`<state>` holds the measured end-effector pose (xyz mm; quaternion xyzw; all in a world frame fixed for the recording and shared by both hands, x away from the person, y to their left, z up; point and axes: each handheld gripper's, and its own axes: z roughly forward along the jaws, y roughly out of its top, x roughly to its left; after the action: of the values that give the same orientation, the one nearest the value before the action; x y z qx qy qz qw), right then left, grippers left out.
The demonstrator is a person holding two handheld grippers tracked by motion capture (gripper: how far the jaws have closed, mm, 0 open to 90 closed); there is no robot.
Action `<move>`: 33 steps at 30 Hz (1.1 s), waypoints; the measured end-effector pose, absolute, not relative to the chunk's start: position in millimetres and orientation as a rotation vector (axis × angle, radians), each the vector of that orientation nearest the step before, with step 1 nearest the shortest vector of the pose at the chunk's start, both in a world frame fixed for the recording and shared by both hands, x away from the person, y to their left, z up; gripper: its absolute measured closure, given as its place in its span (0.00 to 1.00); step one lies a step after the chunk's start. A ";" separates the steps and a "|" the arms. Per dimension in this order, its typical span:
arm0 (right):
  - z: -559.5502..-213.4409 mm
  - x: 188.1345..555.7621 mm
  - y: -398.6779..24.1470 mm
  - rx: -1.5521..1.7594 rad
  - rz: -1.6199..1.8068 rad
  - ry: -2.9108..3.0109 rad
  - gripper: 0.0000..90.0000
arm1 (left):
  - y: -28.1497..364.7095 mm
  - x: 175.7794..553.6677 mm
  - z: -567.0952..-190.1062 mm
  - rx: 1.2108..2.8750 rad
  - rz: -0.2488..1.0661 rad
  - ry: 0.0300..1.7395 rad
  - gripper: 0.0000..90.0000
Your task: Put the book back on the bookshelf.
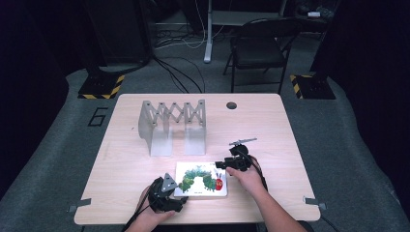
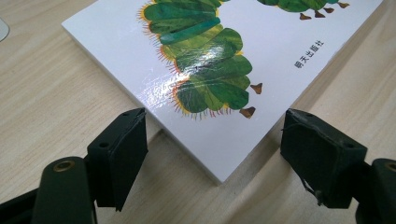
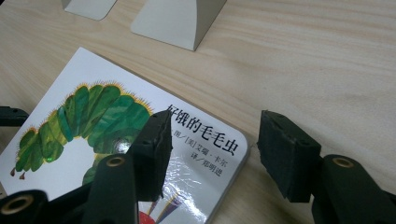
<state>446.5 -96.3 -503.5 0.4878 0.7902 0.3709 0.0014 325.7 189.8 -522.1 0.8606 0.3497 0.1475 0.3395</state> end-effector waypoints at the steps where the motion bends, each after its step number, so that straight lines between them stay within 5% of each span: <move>1: -503.7 446.8 -95.5 1.536 1.157 2.492 0.50 | 188.5 325.7 -522.5 2.235 0.382 0.912 0.25; 33: -499.5 443.5 -94.9 1.546 1.152 2.487 0.50 | 186.4 326.7 -525.3 2.229 0.389 0.896 0.16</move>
<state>443.5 -94.9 -499.5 0.4913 0.7903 0.3662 -0.0024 326.7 186.4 -525.3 0.8592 0.3454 0.1500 0.3465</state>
